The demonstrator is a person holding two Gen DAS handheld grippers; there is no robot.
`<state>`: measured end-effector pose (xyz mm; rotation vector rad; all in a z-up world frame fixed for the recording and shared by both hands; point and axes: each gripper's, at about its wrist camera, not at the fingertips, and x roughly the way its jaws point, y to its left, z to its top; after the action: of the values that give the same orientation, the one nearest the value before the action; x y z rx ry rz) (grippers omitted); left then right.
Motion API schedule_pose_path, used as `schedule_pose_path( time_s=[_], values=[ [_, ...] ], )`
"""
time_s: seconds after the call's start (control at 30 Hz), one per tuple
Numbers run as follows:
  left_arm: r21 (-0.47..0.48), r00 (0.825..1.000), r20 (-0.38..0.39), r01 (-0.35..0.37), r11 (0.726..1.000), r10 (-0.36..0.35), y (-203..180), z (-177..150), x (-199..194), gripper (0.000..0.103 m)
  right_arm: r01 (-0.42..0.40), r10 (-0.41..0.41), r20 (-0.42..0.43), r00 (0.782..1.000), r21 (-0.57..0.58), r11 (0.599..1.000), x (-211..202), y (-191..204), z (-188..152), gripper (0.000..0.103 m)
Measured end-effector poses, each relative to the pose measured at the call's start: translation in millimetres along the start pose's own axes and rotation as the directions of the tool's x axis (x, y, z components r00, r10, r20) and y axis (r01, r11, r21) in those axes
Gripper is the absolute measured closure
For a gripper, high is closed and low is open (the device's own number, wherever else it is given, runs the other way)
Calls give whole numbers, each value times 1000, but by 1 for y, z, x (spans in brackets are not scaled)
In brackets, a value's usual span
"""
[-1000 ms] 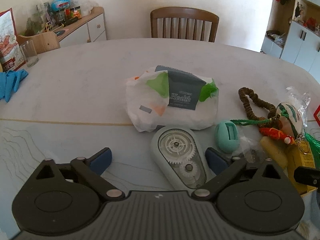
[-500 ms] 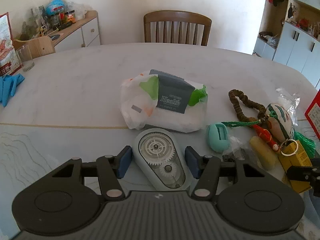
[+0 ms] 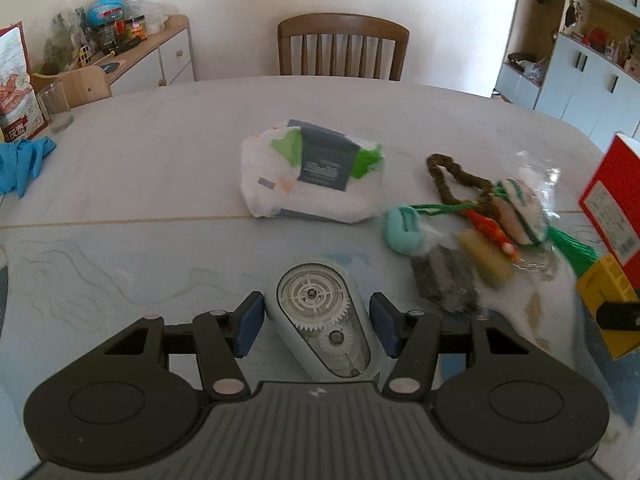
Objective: Organize objects
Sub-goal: 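Carry the tape dispenser and yellow box with both tools into the red box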
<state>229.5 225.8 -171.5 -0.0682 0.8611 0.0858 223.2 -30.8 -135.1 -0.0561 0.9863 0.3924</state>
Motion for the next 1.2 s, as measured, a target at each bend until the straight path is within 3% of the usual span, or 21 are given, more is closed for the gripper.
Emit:
schedule_pose_path(
  time_s=[0.17,0.4,0.73,1.2],
  values=[
    [0,1000,-2,12,1000,-12,-16,1,-26,45,-15,15,23,1000,8,1000,-29,-9,-4,74],
    [40,995,27,98,994,-99,-56,14,-67,45,-26,23,82,996,31,999,-72,-23,-5,74],
    [110,967,49,244,964,-250,-133,36,-109,45,-13,3,136,991,74,997,-123,-57,-7,74],
    [225,936,40,332,916,-349,-245,51,-123,45,46,-70,171,983,137,989,-163,-143,-15,74]
  ],
)
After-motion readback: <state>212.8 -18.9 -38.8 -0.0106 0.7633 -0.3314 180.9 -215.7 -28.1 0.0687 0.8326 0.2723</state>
